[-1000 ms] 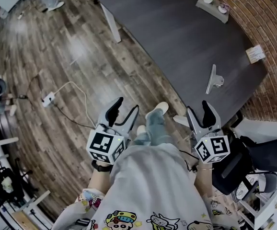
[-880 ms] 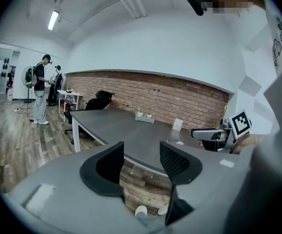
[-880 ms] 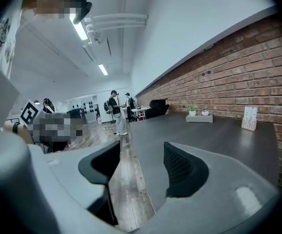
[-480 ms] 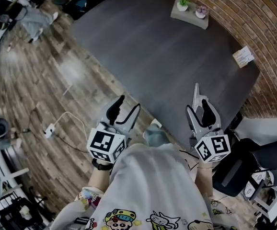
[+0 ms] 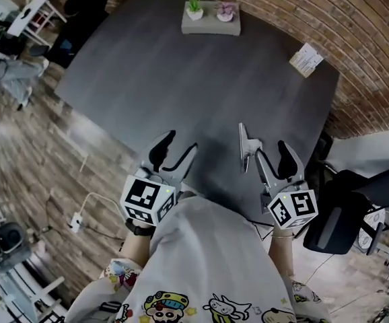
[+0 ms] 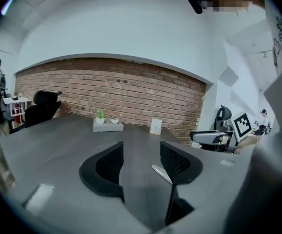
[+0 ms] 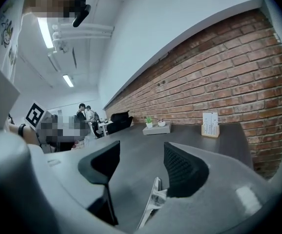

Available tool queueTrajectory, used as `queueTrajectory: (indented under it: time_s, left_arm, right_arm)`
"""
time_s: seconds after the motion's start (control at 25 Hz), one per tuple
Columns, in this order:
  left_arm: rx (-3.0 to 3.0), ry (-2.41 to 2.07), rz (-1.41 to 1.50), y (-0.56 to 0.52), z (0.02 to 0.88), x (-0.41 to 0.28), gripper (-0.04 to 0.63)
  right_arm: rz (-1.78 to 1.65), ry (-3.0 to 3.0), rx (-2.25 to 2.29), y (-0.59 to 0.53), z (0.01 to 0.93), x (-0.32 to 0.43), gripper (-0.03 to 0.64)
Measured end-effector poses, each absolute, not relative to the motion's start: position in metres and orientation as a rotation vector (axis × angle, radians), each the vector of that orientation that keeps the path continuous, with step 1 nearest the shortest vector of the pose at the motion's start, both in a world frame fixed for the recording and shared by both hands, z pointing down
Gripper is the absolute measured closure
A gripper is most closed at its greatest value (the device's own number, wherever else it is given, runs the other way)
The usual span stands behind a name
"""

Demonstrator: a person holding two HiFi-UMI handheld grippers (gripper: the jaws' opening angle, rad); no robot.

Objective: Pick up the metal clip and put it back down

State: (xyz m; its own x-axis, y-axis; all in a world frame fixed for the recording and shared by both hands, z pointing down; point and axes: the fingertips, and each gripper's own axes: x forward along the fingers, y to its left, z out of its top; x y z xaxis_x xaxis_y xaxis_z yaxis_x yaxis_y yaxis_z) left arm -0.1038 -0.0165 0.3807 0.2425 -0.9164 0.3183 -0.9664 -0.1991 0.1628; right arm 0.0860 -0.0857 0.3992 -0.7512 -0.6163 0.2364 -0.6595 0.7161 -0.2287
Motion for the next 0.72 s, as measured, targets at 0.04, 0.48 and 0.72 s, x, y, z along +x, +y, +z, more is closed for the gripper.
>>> queueTrajectory:
  time_s: [0.04, 0.48, 0.72]
  left_arm:
    - [2.214, -1.716, 0.224, -0.024, 0.38, -0.099, 0.353]
    - [2.41, -1.423, 0.312, -0.075, 0.382, -0.055, 0.35]
    - [2.491, -1.259, 0.318, -0.095, 0.386, -0.043, 0.35]
  right_arm:
    - [0.462, -2.772, 1.064, -0.088, 0.399, 0.09, 0.339]
    - [0.567, -2.688, 1.26, -0.093, 0.412, 0.108, 0.339]
    - [0.587, -2.6, 1.404, -0.093, 0.413, 0.117, 0.339]
